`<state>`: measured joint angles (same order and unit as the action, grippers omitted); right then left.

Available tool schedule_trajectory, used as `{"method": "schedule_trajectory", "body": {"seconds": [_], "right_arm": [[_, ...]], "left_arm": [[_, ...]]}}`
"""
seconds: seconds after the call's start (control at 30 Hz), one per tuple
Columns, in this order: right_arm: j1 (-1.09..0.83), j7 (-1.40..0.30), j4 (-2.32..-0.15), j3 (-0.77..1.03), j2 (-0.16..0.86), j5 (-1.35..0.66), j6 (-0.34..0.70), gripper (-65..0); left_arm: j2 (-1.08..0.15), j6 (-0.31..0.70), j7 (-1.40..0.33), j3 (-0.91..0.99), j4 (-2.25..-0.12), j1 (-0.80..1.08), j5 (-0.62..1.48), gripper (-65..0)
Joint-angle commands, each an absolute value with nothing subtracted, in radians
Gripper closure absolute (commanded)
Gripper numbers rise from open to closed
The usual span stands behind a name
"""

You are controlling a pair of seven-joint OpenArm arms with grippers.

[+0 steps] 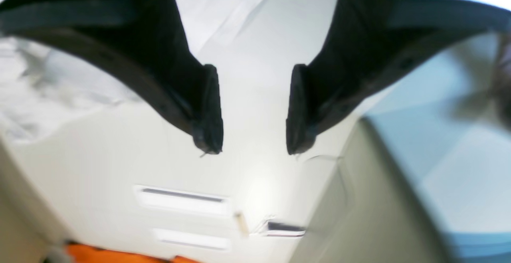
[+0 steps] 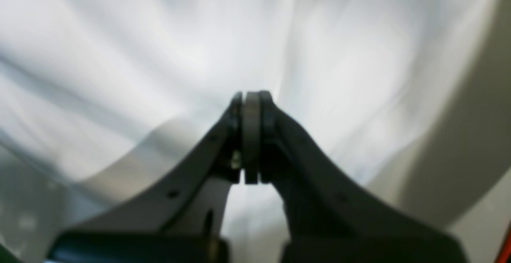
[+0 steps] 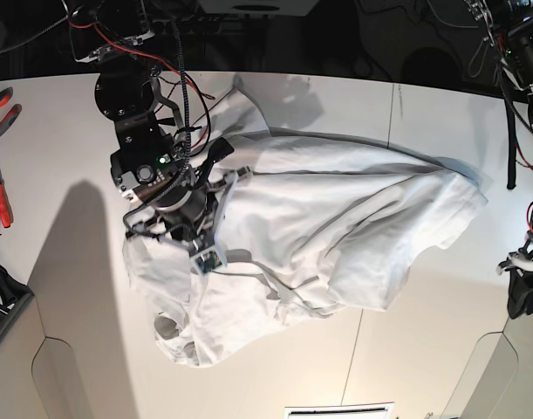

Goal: Layout the t-shirt on the table in an organized manner, then fold the t-shirt properly

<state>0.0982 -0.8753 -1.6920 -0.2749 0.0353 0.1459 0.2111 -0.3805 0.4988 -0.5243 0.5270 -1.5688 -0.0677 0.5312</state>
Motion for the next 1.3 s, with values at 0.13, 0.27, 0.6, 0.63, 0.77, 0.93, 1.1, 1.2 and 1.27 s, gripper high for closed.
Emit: {"method": "schedule_trajectory", "body": {"seconds": [0.13,0.27,0.6,0.63,0.77,0.93,1.1,1.2,1.27], "right_arm": [[0.138,-0.827,-1.757,-0.273,0.018,0.07,0.208,0.0],[0.138,-0.826,-1.695,-0.274,-0.004,0.07,0.208,0.0],[0.138,-0.774,-1.353,-0.274,-0.006,0.071,0.208,0.0],[0.138,-0.774,-1.343,-0.274,-0.006,0.072,0.208,0.0],[0.138,-0.775,-1.338,-0.274,-0.006,0.071,0.208,0.0],[0.138,-0.775,-1.338,-0.274,-0.006,0.071,0.209,0.0],[0.138,-0.775,-1.338,-0.274,-0.006,0.071,0.21,0.0],[0.138,-0.774,-1.338,-0.274,-0.006,0.071,0.21,0.0],[0.138,-0.775,-1.338,-0.274,-0.006,0.071,0.217,0.0]], "left_arm": [[-0.399,0.497,-0.528,0.31,-1.338,-0.203,0.537,-16.7],[-0.389,0.497,-0.492,0.108,-1.061,-0.335,0.505,-17.1],[-0.277,0.673,-0.633,-0.046,-0.95,-0.429,0.655,-28.7],[-0.262,0.688,-0.642,-0.046,-0.961,-0.429,0.668,-28.7],[-0.223,0.693,-0.628,-0.046,-0.987,-0.429,0.632,-28.7],[-0.22,0.63,-0.466,-0.046,-0.989,-0.43,0.442,-28.7],[-0.221,0.537,-0.309,-0.047,-0.988,-0.43,0.263,-28.7],[-0.221,0.535,-0.31,-0.047,-0.983,-0.433,0.264,-28.7],[-0.221,0.535,-0.309,-0.057,-0.975,-0.438,0.265,-28.7]]}}
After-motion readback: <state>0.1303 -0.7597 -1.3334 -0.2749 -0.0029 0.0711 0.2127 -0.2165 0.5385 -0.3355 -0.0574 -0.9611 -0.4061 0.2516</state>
